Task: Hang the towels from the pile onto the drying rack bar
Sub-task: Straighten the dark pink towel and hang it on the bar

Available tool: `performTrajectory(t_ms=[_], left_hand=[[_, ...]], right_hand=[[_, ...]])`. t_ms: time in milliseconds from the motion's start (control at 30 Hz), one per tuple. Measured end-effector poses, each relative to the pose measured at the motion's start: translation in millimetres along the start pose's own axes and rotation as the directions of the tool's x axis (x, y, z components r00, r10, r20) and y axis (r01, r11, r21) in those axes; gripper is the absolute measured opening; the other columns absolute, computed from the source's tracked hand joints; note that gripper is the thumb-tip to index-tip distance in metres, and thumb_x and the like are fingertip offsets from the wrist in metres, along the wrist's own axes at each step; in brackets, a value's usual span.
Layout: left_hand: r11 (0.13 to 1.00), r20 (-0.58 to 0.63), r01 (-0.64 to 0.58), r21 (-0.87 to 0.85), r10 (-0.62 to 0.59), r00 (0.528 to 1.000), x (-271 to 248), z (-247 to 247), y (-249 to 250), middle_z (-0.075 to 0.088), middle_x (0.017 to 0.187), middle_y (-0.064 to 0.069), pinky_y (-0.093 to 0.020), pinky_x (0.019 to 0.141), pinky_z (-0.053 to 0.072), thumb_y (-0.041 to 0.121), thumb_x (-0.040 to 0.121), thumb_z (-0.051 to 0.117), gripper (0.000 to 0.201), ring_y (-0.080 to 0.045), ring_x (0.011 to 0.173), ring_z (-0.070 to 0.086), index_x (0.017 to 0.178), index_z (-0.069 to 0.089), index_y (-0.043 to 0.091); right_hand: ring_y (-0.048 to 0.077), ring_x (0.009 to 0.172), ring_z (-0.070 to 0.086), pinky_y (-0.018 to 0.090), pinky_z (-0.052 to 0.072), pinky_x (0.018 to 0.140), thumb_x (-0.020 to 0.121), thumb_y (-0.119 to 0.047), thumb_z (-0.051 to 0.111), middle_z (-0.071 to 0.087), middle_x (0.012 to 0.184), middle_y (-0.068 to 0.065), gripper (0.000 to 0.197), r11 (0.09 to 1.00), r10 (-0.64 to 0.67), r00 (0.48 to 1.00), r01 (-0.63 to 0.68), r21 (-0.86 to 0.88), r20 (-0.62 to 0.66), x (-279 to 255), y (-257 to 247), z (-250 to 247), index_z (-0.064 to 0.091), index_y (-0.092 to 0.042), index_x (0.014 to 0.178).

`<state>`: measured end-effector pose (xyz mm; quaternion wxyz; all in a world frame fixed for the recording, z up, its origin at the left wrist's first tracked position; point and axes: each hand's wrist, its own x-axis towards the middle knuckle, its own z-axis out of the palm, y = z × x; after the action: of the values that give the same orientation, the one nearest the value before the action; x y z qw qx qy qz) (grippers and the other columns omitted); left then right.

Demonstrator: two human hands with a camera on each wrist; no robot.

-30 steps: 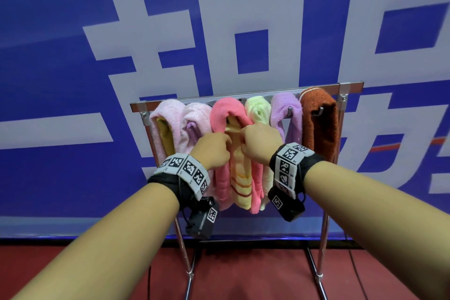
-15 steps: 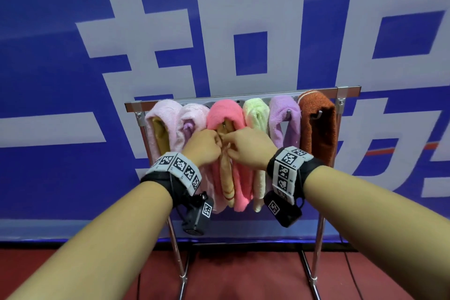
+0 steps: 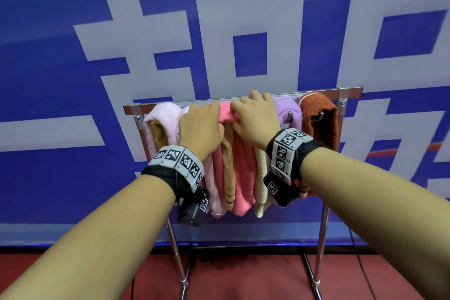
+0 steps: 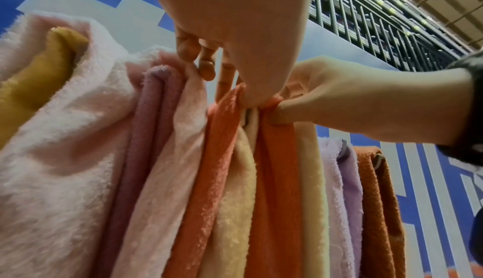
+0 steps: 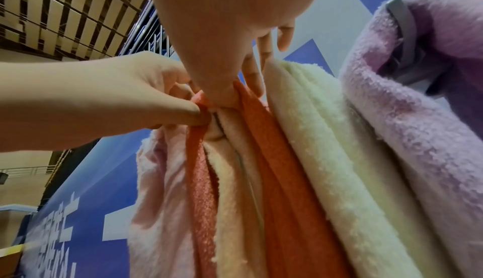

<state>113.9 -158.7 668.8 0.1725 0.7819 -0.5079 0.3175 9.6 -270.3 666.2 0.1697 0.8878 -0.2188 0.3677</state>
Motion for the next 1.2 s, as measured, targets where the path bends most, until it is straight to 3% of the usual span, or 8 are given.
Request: performTrajectory(t_ms=[100,233,433,733,900,1067,1200], left_hand=[[1.000,-0.048,0.003,0.014,-0.002,0.999,6.7,3.7,-2.1,0.065,0.088,-0.007,-0.037,0.066,0.030,0.022,0.085,0.051,0.011,-0.034,0.090,0.053,0.093,0.054,0.016],[0.996,-0.088,0.043,0.074,-0.037,0.995,24.0,6.7,-4.7,0.065,0.087,-0.007,-0.039,0.070,0.032,0.019,0.087,0.049,0.010,-0.033,0.088,0.054,0.095,0.055,0.015],[0.993,-0.028,0.044,0.113,-0.041,0.999,30.5,15.0,-10.6,0.065,0.090,-0.002,-0.040,0.077,0.036,0.018,0.081,0.055,0.018,-0.032,0.091,0.055,0.098,0.056,0.018],[0.982,-0.070,0.097,0.162,-0.087,0.994,53.8,22.9,-15.0,0.061,0.081,-0.001,-0.037,0.070,0.026,0.013,0.080,0.055,0.012,-0.029,0.083,0.053,0.088,0.050,0.020],[0.978,-0.024,0.048,0.202,-0.044,0.999,47.5,28.9,-14.8,0.062,0.086,0.000,-0.038,0.073,0.026,0.009,0.083,0.053,0.018,-0.029,0.091,0.053,0.095,0.056,0.021],[0.985,0.022,0.023,0.169,-0.027,0.999,35.4,24.5,-13.2,0.062,0.080,0.001,-0.038,0.074,0.024,0.010,0.081,0.055,0.016,-0.028,0.091,0.051,0.082,0.049,0.025],[0.987,0.117,-0.002,0.163,-0.018,0.993,22.3,10.7,-8.5,0.065,0.090,-0.001,-0.040,0.081,0.031,0.019,0.084,0.053,0.012,-0.029,0.101,0.054,0.092,0.060,0.024]], right_hand=[[0.030,0.088,0.052,0.039,0.029,0.075,0.078,-0.027,0.041,0.069,0.087,0.000,0.027,1.000,0.029,0.999,-0.029,-0.001,0.022,10.1,5.7,0.6,0.062,-0.018,0.092],[0.031,0.091,0.053,0.040,0.031,0.078,0.083,-0.022,0.050,0.069,0.091,0.002,0.016,0.998,0.055,0.998,-0.054,-0.017,0.029,25.7,7.3,-1.2,0.061,-0.018,0.095],[0.031,0.095,0.053,0.038,0.028,0.075,0.077,-0.022,0.055,0.067,0.097,0.002,0.025,0.999,0.041,0.995,-0.039,-0.022,0.096,21.8,6.1,8.4,0.055,-0.019,0.102],[0.030,0.094,0.052,0.038,0.022,0.073,0.081,-0.014,0.051,0.067,0.096,0.004,0.017,0.992,0.104,0.993,-0.099,-0.076,0.062,44.1,12.1,15.2,0.053,-0.019,0.097],[0.031,0.094,0.052,0.038,0.022,0.072,0.077,-0.008,0.050,0.066,0.093,0.004,0.019,0.996,0.059,0.994,-0.053,-0.070,0.090,37.9,10.1,24.1,0.043,-0.022,0.086],[0.033,0.092,0.055,0.037,0.023,0.071,0.078,-0.010,0.053,0.066,0.084,0.008,0.012,0.995,0.014,0.989,0.000,-0.096,0.146,28.5,10.8,16.4,0.056,-0.020,0.084],[0.033,0.088,0.060,0.039,0.033,0.078,0.078,-0.013,0.054,0.067,0.084,0.011,0.014,0.992,-0.026,0.972,0.054,-0.113,0.232,14.5,7.3,6.5,0.066,-0.015,0.084]])
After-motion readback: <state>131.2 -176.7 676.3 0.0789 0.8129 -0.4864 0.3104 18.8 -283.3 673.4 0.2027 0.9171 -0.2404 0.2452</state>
